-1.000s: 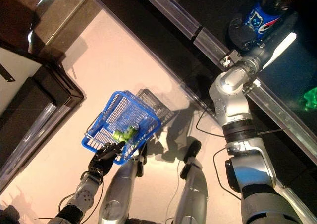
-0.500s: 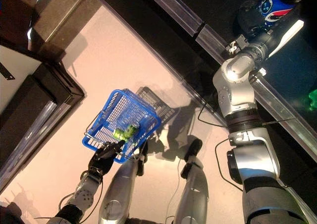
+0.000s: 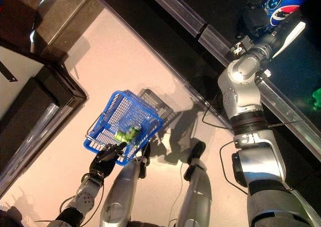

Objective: Pick up the drink and place into the basket.

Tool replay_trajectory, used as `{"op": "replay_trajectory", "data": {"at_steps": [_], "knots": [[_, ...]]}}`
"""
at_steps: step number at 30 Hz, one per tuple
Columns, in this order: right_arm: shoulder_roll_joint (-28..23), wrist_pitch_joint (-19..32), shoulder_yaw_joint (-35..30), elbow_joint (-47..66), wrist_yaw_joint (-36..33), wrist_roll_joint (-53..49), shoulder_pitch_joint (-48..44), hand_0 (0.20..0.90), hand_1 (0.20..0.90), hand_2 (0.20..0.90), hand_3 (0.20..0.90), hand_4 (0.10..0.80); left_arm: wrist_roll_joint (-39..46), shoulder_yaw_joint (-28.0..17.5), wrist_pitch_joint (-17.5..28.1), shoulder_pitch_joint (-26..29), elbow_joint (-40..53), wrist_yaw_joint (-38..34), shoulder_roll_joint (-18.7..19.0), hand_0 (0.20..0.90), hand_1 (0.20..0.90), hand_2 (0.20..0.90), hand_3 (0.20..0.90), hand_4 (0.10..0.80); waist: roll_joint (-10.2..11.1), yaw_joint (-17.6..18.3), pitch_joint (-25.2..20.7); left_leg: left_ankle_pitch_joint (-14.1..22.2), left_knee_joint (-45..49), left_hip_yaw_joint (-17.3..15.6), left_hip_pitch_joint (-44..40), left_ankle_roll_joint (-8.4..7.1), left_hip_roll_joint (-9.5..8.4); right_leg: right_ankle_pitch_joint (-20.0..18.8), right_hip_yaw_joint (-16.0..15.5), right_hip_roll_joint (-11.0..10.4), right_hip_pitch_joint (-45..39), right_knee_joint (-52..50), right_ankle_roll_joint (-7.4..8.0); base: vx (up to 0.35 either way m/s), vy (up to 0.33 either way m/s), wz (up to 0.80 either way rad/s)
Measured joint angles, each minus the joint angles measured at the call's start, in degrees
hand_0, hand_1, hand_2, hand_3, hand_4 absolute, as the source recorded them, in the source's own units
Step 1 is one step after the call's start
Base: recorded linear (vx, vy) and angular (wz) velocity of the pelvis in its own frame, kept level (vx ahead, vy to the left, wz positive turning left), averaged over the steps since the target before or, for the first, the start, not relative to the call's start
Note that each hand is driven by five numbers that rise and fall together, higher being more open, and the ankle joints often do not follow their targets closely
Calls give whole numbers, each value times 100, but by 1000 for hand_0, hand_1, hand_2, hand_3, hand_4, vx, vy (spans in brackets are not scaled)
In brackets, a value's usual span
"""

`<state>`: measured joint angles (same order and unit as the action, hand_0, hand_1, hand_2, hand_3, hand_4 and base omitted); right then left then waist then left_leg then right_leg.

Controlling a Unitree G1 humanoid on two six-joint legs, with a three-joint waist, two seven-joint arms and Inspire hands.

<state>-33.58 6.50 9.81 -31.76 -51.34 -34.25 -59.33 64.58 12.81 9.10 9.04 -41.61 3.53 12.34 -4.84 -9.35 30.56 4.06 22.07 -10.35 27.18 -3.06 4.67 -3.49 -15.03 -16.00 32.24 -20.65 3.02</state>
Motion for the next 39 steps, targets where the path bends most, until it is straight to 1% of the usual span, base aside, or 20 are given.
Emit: {"op": "replay_trajectory", "data": {"at_steps": [2, 6, 8, 9, 10, 11, 12, 14, 15, 18, 20, 23, 24, 26, 30, 32, 34, 39], "knots": [[0, 0, -2, 32, 64, 2, 96, 300, 300, 300, 200, 100, 5, -19, 0, -6, -8, 23, -5, 300, 300, 300, 200, 100, -1, 4, 0, 26, 75, -2, -4, 8, 0, 0, 5, -8, -24, -33, -1, -37, 50, 0], [0, -14, -55, 458, 360, 14, 609, 300, 300, 300, 200, 100, 5, -59, -2, -28, -27, 81, -10, 300, 300, 300, 200, 100, -3, 14, 4, 88, 242, -12, -76, 29, 3, 3, 6, -37, -135, -115, -4, -38, 22, -1], [23, -96, -62, 926, 535, 58, 1019, 300, 300, 300, 200, 100, 3, -65, -10, -68, -36, 91, -10, 300, 300, 300, 200, 100, -2, 21, 24, 96, 258, -17, -223, 33, 4, -2, 3, -42, -284, -113, -4, -79, -4, -3], [38, -117, -60, 1250, 678, 96, 1265, 300, 300, 300, 200, 100, 2, -101, -23, -106, -30, 106, -15, 300, 300, 300, 200, 100, 0, 26, 27, 130, 271, -29, -306, 63, 15, 58, -5, -43, -381, -102, -51, -35, -5, -2], [55, -125, -60, 1356, 743, 141, 1352, 300, 300, 300, 200, 100, 2, -109, -29, -123, -32, 106, -16, 300, 300, 300, 200, 100, 0, 35, 27, 131, 272, -16, -344, 64, 11, 57, 3, -36, -418, -103, -51, -109, 1, -2], [95, -163, -62, 1757, 887, 274, 1604, 300, 300, 300, 200, 100, 3, -168, -31, -181, -26, 121, -25, 300, 300, 300, 200, 100, 6, 51, 32, 112, 278, -39, -427, 35, 25, 33, -8, -29, -507, -102, -27, 0, 0, 0], [139, -167, -62, 1932, 994, 315, 1721, 300, 300, 300, 200, 100, 2, -235, -33, -220, -29, 137, -46, 300, 300, 300, 200, 100, 9, 73, 33, 150, 276, -33, -468, 67, 34, 50, -8, -15, -556, -91, -57, 0, 0, 0], [253, -171, -29, 2290, 1386, 511, 1965, 300, 300, 300, 200, 100, 7, -300, -28, -327, -36, 141, -52, 300, 300, 300, 200, 100, 24, 147, 39, 155, 215, -31, -656, 62, 48, 45, -22, 7, -757, -39, -59, 13, 7, -2], [295, -173, -28, 2428, 1538, 556, 2090, 300, 300, 300, 200, 100, 6, -324, -21, -384, -31, 145, -58, 300, 300, 300, 200, 100, 35, 158, 43, 153, 166, -36, -776, 60, 53, 46, -29, 25, -880, 36, -24, 42, 12, -6], [314, -240, -24, 2782, 1868, 559, 2453, 300, 300, 300, 200, 100, 5, -409, -16, -539, -28, 215, -74, 300, 300, 300, 200, 100, 65, 171, 39, 152, 19, -39, -1107, 57, 55, 28, -45, 58, -1205, 228, 4, 76, -7, -6], [311, -291, -21, 3031, 2208, 558, 2698, 300, 300, 300, 200, 100, 6, -536, 13, -710, 17, 264, -73, 300, 300, 300, 200, 100, 100, 191, 28, 152, -125, -37, -1363, 51, 80, 17, -153, 80, -1487, 365, 20, 104, -3, -4], [314, -352, -9, 3269, 2478, 557, 2887, 300, 300, 300, 200, 100, 6, -582, 50, -788, 30, 280, -73, 300, 300, 300, 200, 100, 111, 183, 26, 149, -261, -36, -1585, 18, 83, 47, -201, 95, -1691, 418, 47, 105, 3, 4], [333, -393, 47, 3353, 2666, 537, 2953, 300, 300, 300, 200, 100, 6, -605, 50, -868, 106, 281, -74, 300, 300, 300, 200, 100, 118, 180, 24, 116, -363, -36, -1736, -35, 77, 58, -210, 108, -1811, 452, 30, 95, 5, 1], [386, -503, 183, 3568, 2867, 536, 3087, 300, 300, 300, 200, 100, 4, -644, 52, -1073, 334, 350, -74, 300, 300, 300, 200, 100, 130, 167, 19, 90, -511, -33, -1978, -71, 81, 75, -230, 134, -2001, 499, 80, 67, 7, 0], [439, -606, 510, 3865, 3118, 495, 3119, 300, 300, 300, 200, 100, 4, -662, 26, -1257, 750, 364, -76, 300, 300, 300, 200, 100, 132, 124, 18, 74, -672, 16, -2153, -96, 83, 137, -343, 143, -2172, 544, 103, 68, 3, 8], [493, -716, 713, 3942, 3175, 450, 3202, 300, 300, 300, 200, 100, 4, -666, -2, -1359, 984, 359, -83, 300, 300, 300, 200, 100, 136, 30, 15, 71, -756, 35, -2361, -99, 81, 180, -370, 158, -2400, 603, 138, 48, -31, 11], [556, -860, 992, 4135, 3269, 379, 3320, 300, 300, 300, 200, 100, 3, -672, -20, -1503, 1536, 366, -75, 300, 300, 300, 200, 100, 175, -53, -5, 68, -813, 170, -2486, -106, 65, 259, -506, 130, -2596, 607, 168, 41, -28, 27], [699, -1053, 1523, 4158, 3421, 372, 3313, 300, 300, 300, 200, 100, 1, -640, -130, -1578, 2161, 396, -66, 300, 300, 300, 200, 100, 207, -384, -22, 58, -810, 320, -2524, -122, 31, 324, -542, 106, -2725, 584, 207, 30, -14, 19]]}}
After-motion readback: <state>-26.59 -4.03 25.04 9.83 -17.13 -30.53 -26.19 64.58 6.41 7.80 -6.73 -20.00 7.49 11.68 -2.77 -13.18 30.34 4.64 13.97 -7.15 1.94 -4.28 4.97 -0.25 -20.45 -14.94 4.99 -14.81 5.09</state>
